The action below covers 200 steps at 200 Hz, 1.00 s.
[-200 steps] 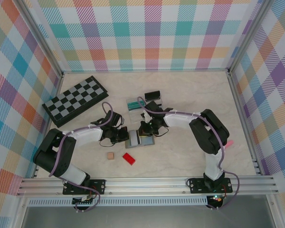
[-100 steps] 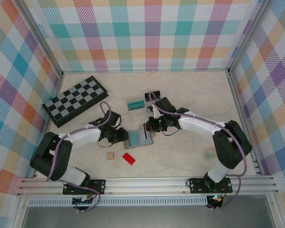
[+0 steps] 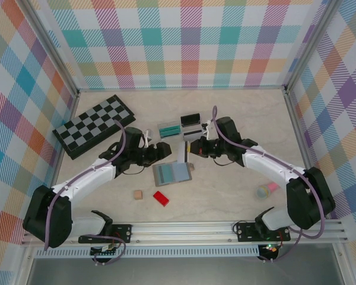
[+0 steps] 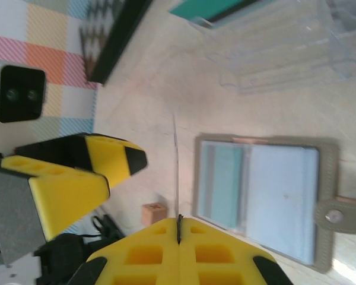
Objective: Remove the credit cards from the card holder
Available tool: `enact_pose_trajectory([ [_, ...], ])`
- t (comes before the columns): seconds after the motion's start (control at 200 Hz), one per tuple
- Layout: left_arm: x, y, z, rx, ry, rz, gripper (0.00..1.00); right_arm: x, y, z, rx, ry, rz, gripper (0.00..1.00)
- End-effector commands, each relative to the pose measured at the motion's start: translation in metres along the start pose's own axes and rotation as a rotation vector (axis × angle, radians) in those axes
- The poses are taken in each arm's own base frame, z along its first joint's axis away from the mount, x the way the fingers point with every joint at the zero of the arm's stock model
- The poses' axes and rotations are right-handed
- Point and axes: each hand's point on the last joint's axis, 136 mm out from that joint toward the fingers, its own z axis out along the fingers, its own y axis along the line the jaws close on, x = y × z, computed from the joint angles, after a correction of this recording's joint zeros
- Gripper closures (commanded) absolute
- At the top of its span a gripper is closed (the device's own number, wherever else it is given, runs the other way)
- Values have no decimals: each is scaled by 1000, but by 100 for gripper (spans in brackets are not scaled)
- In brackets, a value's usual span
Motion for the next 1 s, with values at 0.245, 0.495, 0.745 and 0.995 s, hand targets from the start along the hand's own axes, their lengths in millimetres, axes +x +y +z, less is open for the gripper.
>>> enact_pose_trajectory([
  [0.245, 1, -53, -2, 303, 71, -41, 25, -13, 43, -17, -231, -34, 18, 100],
  [0.495, 2, -64, -4, 387, 83, -37, 48, -12, 44, -17, -283, -20, 54, 100],
  [0.745, -1, -66, -2, 407, 76, -53, 70, -12, 45, -19, -294, -15, 61, 100],
  [0.995, -2, -61, -1, 385, 66, -50, 98, -6, 28, -18, -201, -17, 61, 90],
])
